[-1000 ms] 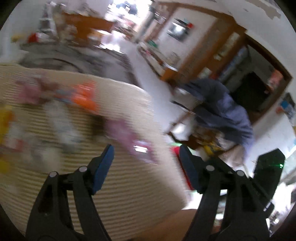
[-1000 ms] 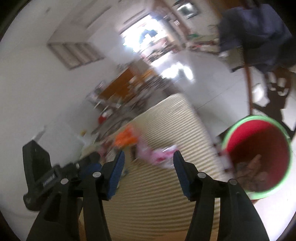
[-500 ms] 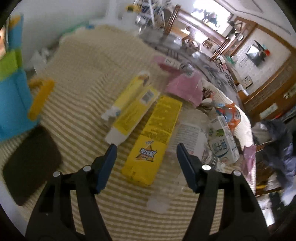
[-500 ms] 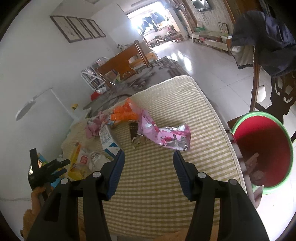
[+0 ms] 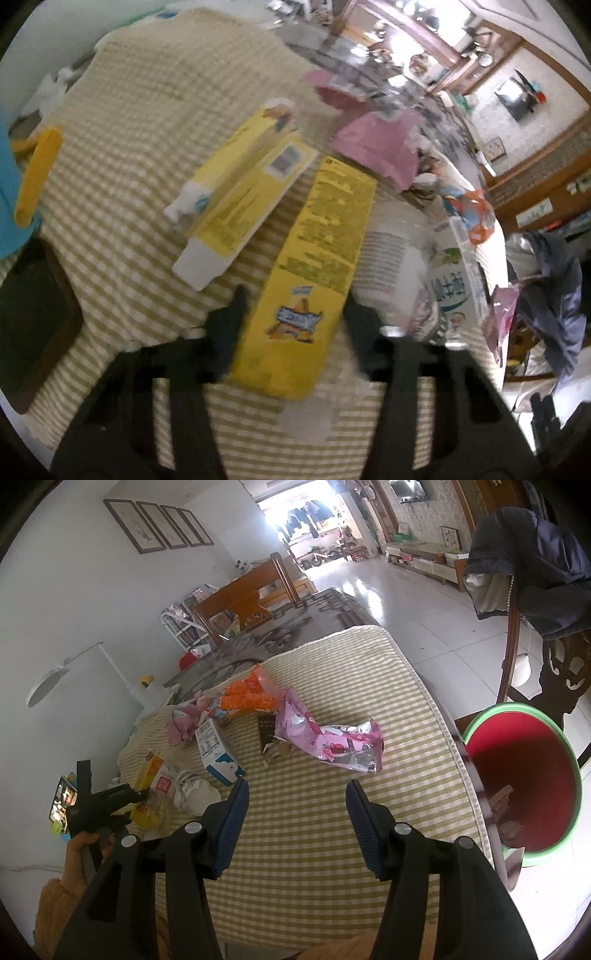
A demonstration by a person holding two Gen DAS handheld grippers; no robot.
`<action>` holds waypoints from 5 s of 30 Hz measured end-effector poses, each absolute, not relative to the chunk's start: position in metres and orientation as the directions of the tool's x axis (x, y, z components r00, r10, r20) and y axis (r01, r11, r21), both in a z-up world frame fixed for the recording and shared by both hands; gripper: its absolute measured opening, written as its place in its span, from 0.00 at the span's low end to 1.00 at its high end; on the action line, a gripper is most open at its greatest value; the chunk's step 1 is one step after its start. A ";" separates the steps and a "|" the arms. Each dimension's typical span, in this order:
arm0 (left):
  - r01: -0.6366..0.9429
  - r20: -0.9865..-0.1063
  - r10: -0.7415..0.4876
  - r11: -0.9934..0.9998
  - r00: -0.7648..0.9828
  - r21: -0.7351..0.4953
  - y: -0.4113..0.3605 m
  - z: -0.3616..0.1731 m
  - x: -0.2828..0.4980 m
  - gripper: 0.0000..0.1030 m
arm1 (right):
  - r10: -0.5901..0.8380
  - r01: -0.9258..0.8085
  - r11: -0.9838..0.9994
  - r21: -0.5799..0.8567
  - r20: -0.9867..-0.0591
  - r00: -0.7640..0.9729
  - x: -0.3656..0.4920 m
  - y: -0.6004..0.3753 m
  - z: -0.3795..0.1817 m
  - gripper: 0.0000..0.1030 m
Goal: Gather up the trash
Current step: 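Grasp the yellow iced-tea carton with the left gripper, then grasp the clear plastic water bottle with the right gripper while the left gripper holds the carton, then lift the carton with the left gripper and the bottle with the right gripper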
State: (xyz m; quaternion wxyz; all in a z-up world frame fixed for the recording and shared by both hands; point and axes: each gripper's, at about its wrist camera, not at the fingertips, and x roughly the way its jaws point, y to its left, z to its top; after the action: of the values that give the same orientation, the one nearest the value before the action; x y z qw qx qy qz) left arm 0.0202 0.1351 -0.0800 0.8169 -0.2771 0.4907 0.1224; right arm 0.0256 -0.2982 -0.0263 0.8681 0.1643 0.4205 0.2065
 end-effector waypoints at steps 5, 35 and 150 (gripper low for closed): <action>-0.484 -0.835 -0.096 0.776 0.542 -0.404 0.136 -0.074 0.001 0.37 | 0.490 -0.220 0.865 0.450 -0.668 0.561 0.025 -0.297 -0.026 0.52; -0.529 -0.707 -0.060 0.618 0.705 -0.581 0.169 -0.054 -0.042 0.33 | 0.528 -0.635 0.715 0.292 -0.821 0.217 0.076 0.020 -0.071 0.39; -0.318 -0.733 -0.078 0.866 0.676 -0.386 0.091 -0.035 -0.013 0.59 | 0.669 -0.367 0.743 0.560 -0.591 0.450 0.062 -0.231 -0.033 0.45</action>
State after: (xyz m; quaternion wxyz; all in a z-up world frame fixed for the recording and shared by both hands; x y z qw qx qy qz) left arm -0.0130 0.0907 -0.0353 0.8808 -0.2496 0.3966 0.0679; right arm 0.0621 -0.2305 -0.0333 0.8326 0.1788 0.4220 0.3111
